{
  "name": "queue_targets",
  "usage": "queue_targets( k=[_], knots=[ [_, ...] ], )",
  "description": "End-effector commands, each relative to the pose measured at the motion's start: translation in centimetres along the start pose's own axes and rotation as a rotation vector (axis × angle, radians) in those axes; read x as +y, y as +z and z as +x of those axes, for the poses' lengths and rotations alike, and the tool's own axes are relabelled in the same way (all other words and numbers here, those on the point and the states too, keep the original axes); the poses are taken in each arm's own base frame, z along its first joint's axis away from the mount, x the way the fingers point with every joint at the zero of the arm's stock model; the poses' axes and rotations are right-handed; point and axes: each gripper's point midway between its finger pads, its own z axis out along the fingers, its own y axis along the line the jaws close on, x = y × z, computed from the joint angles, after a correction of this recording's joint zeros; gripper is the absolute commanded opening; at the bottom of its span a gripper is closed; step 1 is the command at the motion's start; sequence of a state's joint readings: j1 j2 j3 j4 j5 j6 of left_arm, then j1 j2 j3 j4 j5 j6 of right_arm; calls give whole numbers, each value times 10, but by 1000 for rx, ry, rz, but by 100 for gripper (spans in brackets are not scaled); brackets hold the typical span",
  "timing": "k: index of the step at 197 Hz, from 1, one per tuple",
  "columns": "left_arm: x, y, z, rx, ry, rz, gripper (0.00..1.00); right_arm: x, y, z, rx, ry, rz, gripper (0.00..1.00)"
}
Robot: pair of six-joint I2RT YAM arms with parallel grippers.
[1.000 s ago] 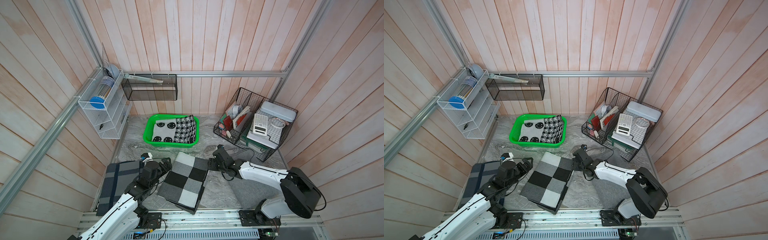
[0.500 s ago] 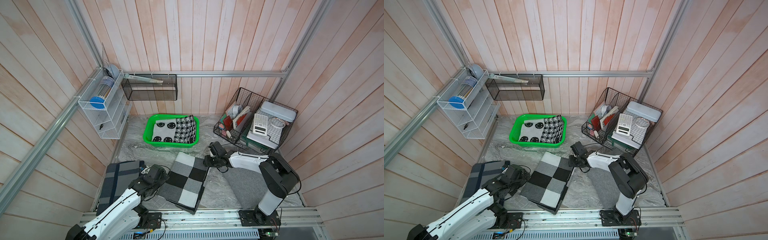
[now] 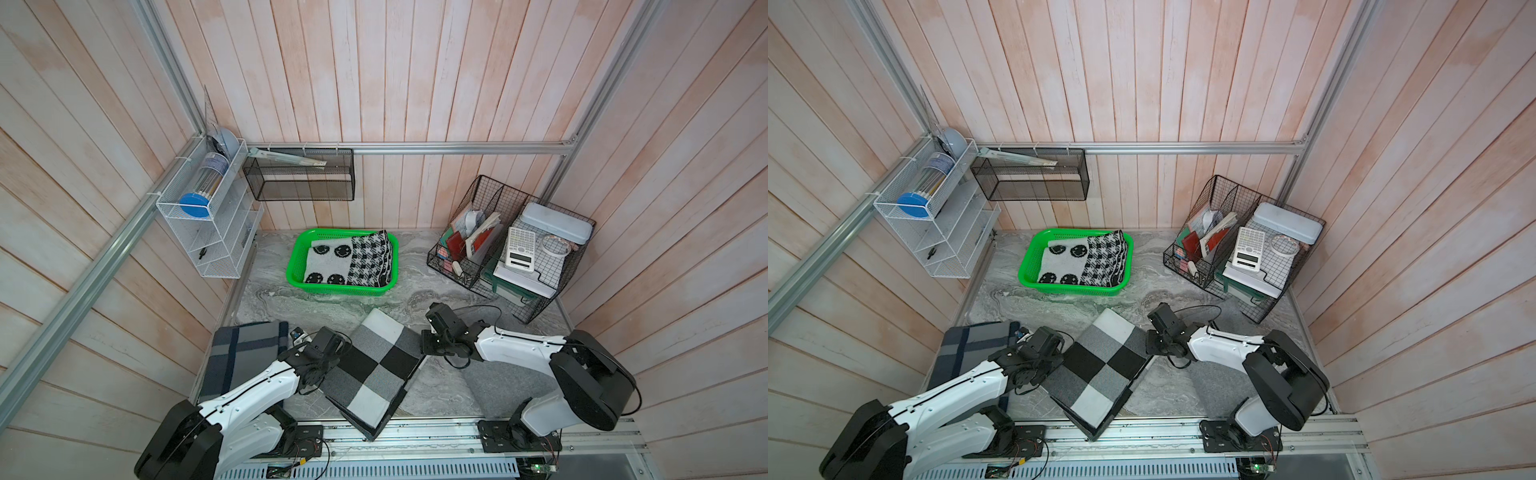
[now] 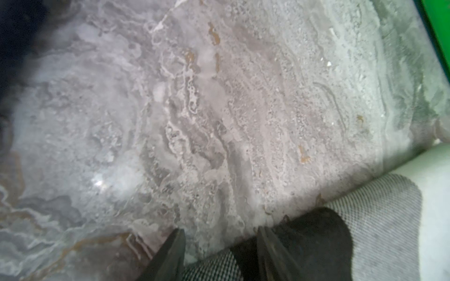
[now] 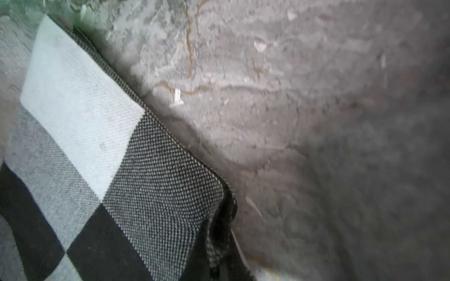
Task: Put the folded scarf in the basket
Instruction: Adjust the scarf at the center of the board.
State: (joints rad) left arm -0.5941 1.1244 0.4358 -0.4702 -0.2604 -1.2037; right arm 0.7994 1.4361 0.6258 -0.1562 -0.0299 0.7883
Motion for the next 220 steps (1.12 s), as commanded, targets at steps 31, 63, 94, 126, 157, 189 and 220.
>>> queue_targets(
  k=[31, 63, 94, 126, 157, 189, 220],
  knots=[
    [-32, 10, -17, -53, 64, 30, 53, -22, -26, 43, -7, 62, 34, 12],
    [-44, -3, -33, -95, 89, 47, 66, -32, -51, 39, -84, 34, 31, 41],
    [-37, -21, -43, -135, 114, 51, 100, -21, -79, 6, -262, -62, -22, 62],
    [-14, -35, -48, -171, 88, 25, 100, 5, -92, -31, -303, -106, -115, 70],
    [-6, -34, -44, -151, -7, 119, 100, 32, -68, -46, -206, -107, -198, 71],
    [-8, -36, -37, -122, -60, 238, 100, 54, -36, -51, -99, -132, -225, 70],
    [1, -37, -35, -116, -63, 198, 100, 59, -4, -53, -40, -116, -207, 67]
  ],
)
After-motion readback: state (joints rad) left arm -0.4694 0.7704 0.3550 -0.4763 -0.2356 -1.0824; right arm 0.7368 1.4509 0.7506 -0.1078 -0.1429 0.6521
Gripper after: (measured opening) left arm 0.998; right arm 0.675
